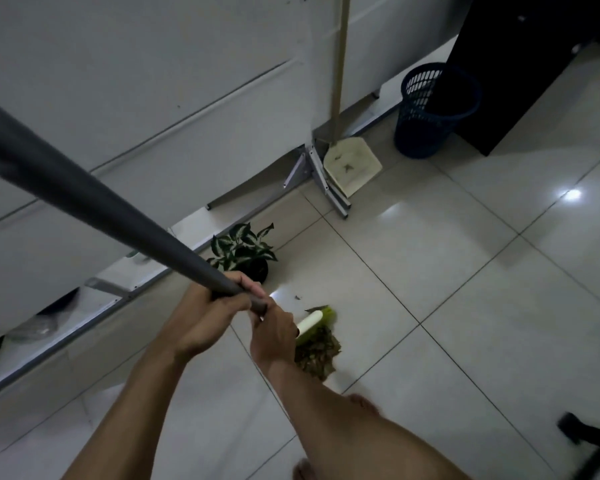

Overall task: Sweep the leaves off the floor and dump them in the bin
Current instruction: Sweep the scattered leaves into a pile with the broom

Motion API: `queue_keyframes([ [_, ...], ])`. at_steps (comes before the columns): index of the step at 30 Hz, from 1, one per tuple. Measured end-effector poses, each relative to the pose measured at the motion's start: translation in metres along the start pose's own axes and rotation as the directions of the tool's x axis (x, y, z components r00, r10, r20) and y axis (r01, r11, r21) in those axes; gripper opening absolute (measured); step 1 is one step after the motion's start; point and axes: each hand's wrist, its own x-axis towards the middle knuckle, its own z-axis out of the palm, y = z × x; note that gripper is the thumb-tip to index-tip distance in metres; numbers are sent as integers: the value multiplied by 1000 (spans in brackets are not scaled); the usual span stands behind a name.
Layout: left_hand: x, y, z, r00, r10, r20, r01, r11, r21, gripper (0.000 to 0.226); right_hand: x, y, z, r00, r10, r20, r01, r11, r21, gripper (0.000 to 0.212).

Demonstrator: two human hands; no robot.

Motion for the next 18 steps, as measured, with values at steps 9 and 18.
queue_keyframes([
  [9, -20, 48, -24, 1000, 2, -24, -1, 999, 51, 26, -20, -32, -28, 988, -143, -60, 136, 985, -108, 28],
  [18, -18, 47, -13, 999, -28, -16, 28, 999, 25, 22, -16, -18, -30, 981, -194, -9, 191, 973, -126, 30],
])
